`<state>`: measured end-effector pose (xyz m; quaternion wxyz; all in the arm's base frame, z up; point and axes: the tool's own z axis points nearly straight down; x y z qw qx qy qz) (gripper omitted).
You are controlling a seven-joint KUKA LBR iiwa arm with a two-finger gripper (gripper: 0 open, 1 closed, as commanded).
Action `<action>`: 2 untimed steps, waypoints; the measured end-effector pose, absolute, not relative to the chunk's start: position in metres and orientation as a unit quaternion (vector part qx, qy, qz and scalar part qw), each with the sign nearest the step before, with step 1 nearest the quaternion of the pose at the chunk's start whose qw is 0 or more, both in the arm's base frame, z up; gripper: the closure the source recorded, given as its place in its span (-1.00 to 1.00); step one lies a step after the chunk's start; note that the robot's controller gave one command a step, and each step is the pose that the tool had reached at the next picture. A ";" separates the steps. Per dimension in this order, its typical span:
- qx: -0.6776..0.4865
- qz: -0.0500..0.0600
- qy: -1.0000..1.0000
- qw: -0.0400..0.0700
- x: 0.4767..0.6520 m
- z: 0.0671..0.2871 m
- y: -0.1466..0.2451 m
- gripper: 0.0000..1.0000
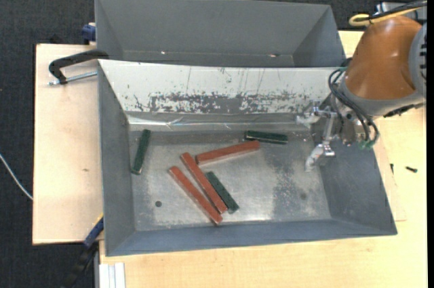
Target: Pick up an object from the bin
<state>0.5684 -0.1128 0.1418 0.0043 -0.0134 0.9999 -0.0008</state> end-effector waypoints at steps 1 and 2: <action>-0.019 0.000 1.000 0.003 0.572 0.126 -0.107 -1.00; -0.104 0.003 0.995 -0.003 0.571 0.120 -0.112 -1.00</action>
Offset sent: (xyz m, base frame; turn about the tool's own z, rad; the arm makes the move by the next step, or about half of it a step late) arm 0.0062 -0.0346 0.0319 -0.3571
